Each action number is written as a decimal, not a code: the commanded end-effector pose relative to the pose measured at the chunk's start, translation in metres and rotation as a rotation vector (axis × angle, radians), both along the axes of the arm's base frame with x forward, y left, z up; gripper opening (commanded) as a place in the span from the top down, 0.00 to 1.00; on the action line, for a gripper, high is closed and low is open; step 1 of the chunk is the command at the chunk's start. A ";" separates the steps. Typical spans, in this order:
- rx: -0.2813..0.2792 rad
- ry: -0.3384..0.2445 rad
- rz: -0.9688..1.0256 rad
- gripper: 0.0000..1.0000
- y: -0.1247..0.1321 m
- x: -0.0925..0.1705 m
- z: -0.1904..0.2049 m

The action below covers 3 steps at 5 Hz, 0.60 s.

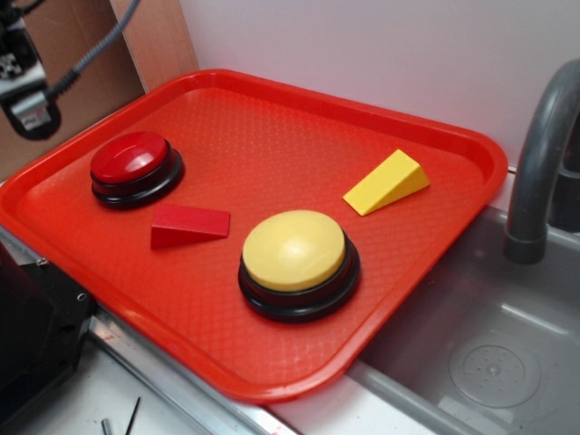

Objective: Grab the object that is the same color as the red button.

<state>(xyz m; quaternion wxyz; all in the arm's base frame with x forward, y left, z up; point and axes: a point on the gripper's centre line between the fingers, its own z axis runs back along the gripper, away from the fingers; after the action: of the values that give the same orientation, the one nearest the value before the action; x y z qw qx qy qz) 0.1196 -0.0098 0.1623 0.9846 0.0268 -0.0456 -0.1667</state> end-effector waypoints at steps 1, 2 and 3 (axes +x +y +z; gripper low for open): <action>0.010 0.018 -0.055 0.00 0.002 0.009 -0.032; 0.015 0.027 -0.123 0.00 0.000 0.014 -0.053; 0.028 0.047 -0.156 0.00 0.001 0.027 -0.072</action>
<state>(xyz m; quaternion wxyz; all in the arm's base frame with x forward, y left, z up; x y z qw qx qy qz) 0.1421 -0.0096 0.0853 0.9707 0.0305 -0.0072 -0.2382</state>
